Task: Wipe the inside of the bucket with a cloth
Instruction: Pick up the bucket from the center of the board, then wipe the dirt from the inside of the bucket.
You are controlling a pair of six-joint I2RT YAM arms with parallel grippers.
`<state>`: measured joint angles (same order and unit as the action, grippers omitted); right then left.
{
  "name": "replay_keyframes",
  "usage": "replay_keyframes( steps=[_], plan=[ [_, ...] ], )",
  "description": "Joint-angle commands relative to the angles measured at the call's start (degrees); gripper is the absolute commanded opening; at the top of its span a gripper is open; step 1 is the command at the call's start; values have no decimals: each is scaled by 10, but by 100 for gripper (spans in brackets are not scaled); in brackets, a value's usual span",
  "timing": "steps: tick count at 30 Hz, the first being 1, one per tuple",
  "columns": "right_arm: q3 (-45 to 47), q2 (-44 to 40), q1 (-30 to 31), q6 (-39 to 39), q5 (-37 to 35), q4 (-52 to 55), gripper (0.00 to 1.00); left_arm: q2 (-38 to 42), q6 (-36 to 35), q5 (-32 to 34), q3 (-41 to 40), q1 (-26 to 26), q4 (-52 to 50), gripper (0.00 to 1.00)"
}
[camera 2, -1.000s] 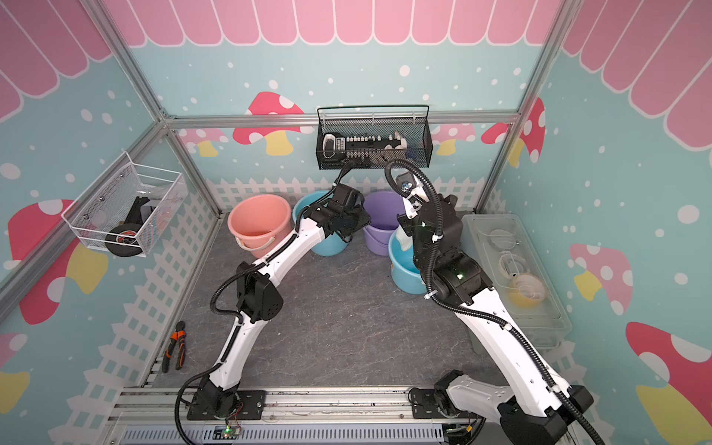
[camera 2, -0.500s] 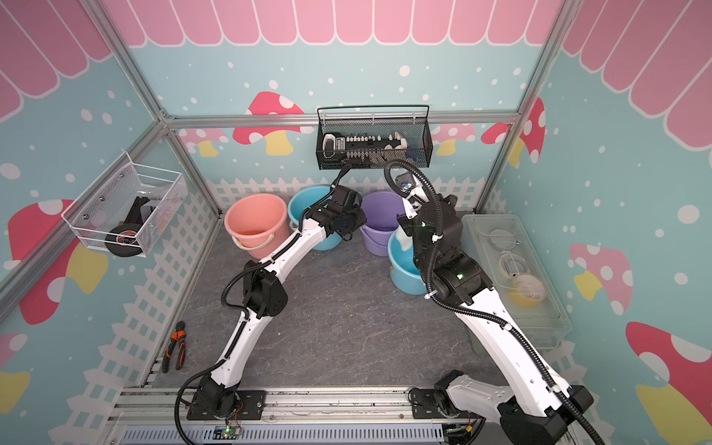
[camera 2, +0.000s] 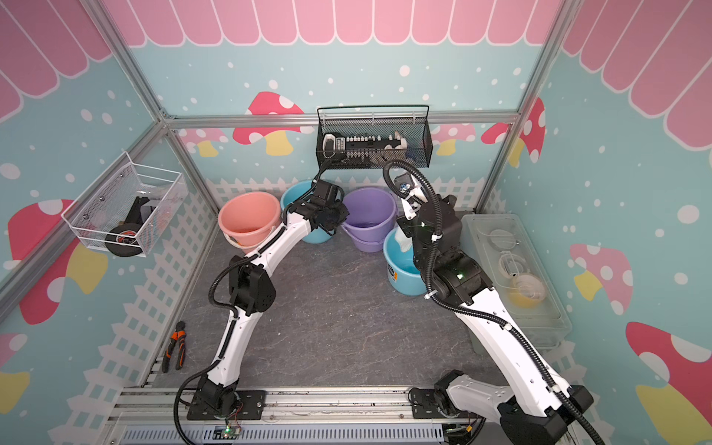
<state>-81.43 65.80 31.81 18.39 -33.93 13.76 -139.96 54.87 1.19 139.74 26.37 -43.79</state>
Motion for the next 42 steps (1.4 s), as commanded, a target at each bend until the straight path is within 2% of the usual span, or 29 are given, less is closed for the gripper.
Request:
replay_keyframes(
  steps=[1,5,14,22,28,33,39,42],
  plan=[
    [-13,-12,-3,-11,3,-4,0,42,-12,24,-16,-6,-10,5],
    [-13,-14,-3,-15,4,1,0,67,-26,28,-29,-8,-10,0],
    [-14,-18,-3,-24,8,6,0,131,-45,29,-71,-5,-11,0],
    [-17,-16,-3,-38,18,10,0,219,-75,-10,-177,-4,-16,0],
    [-27,-9,-3,-55,45,34,0,323,-125,-51,-303,-3,-20,0],
    [-53,5,-3,-77,142,71,0,410,-178,-92,-409,-1,-31,0],
    [-80,19,-3,-115,359,90,0,483,-229,-121,-523,28,-31,0],
    [-82,26,-2,-163,435,74,0,506,-246,-122,-571,53,-25,0]
  ],
)
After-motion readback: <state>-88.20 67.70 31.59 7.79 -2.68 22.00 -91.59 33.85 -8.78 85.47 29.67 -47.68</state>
